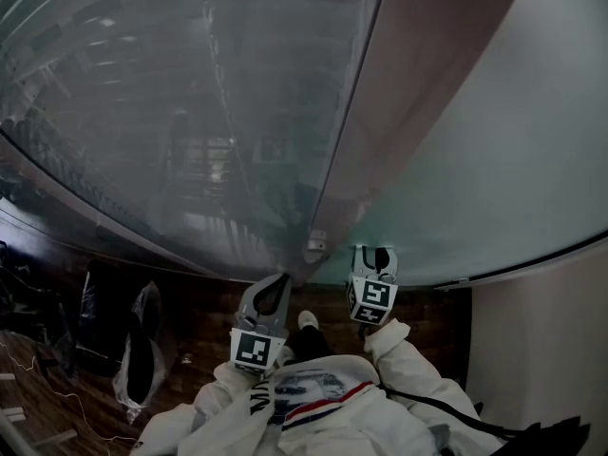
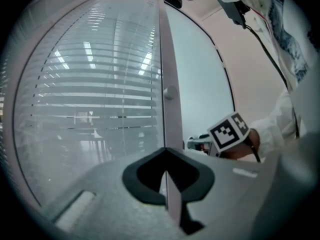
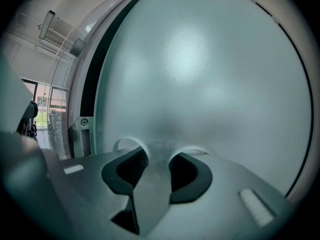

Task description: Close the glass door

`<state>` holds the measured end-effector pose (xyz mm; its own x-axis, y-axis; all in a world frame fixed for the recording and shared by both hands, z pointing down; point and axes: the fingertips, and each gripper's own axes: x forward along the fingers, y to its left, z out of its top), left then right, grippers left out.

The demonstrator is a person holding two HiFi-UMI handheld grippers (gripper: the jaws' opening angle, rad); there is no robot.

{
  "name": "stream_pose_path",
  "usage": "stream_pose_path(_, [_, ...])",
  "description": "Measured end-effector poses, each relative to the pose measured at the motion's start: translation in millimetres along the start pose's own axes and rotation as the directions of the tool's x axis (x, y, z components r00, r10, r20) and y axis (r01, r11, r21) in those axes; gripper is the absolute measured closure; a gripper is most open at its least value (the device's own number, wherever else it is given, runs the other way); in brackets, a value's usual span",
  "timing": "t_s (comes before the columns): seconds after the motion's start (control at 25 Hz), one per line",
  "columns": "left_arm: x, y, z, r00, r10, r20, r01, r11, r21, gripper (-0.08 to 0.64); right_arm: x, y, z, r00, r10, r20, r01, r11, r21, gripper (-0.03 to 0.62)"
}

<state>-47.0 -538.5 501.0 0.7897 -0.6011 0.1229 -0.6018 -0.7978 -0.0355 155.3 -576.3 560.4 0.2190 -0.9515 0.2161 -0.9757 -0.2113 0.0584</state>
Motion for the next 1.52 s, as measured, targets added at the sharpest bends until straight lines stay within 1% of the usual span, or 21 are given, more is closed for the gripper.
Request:
stream_pose_path(0.12, [0, 1, 0, 1.000, 0.005, -0.003, -0.005, 1.000, -0.003, 0.565, 1, 2, 7, 1.000, 0.003, 0.005, -0.003, 1.000, 0.002, 0.462])
stream_pose_path(0.4, [-8, -1, 1, 1.000, 0.015, -0.013, -0.015, 1.000, 0.005, 0.565, 1, -2, 2, 1.000, -0.004, 0.005, 0.004, 1.000, 0.000, 0.462])
stream_pose_path(0.6, [-23, -3, -7, 0.999, 0.024, -0.027, -0.024, 1.000, 0.000, 0.565, 2, -3, 3, 1.000, -0.011, 0.015, 0.011, 1.000, 0.003, 0.462])
stream_pose_path(0.68, [-30, -7, -3, 0.999, 0.023, -0.026, -0.023, 1.000, 0.013, 0.565, 2, -3, 4, 0.999, -0.014, 0.030, 0.014, 1.000, 0.003, 0.460])
stream_pose_path(0.76, [-37, -10, 0, 0.999, 0.019, -0.028, -0.019, 1.000, 0.016, 0.565, 3, -3, 4, 0.999, 0.001, 0.039, -0.001, 1.000, 0.005, 0.460])
stream_pose_path(0.92, [-55, -18, -1, 1.000, 0.004, -0.021, -0.003, 1.000, 0.030, 0.565, 3, 3, -2, 0.996, 0.087, 0.005, -0.087, 0.996, 0.014, 0.454])
stream_pose_path(1.0, [-64, -23, 0, 1.000, 0.001, -0.013, 0.000, 0.999, 0.042, 0.565, -2, 4, -5, 0.994, 0.112, -0.004, -0.112, 0.994, 0.014, 0.448])
stream_pose_path(1.08, [-74, -27, 5, 1.000, -0.001, -0.009, 0.001, 0.999, 0.039, 0.565, -13, 0, -6, 0.993, 0.115, 0.000, -0.115, 0.993, 0.007, 0.442])
stream_pose_path(1.2, [-91, -33, 2, 1.000, -0.006, -0.006, 0.007, 0.999, 0.035, 0.565, -39, -7, -7, 0.995, 0.098, 0.016, -0.097, 0.995, -0.003, 0.435])
stream_pose_path(1.24, [-96, -36, -1, 1.000, -0.011, -0.011, 0.011, 0.999, 0.032, 0.565, -50, -9, -7, 0.996, 0.090, 0.021, -0.090, 0.996, 0.001, 0.452])
stream_pose_path(1.28, [-100, -39, -5, 1.000, -0.016, -0.017, 0.017, 0.999, 0.027, 0.565, -61, -10, -8, 0.996, 0.081, 0.026, -0.081, 0.997, 0.007, 0.484])
stream_pose_path(1.36, [-104, -46, -14, 0.999, -0.034, -0.024, 0.035, 0.999, 0.019, 0.565, -81, -13, -8, 0.998, 0.061, 0.032, -0.061, 0.998, 0.017, 0.498])
stream_pose_path(1.4, [-104, -50, -17, 0.999, -0.048, -0.027, 0.048, 0.999, 0.019, 0.565, -90, -13, -8, 0.998, 0.052, 0.031, -0.053, 0.998, 0.021, 0.531])
stream_pose_path(1.44, [-104, -55, -18, 0.998, -0.064, -0.030, 0.064, 0.998, 0.016, 0.565, -100, -14, -9, 0.998, 0.047, 0.028, -0.048, 0.999, 0.026, 0.579])
stream_pose_path(1.52, [-103, -66, -16, 0.995, -0.095, -0.033, 0.095, 0.995, 0.010, 0.565, -119, -14, -12, 0.999, 0.047, 0.017, -0.048, 0.998, 0.037, 0.584])
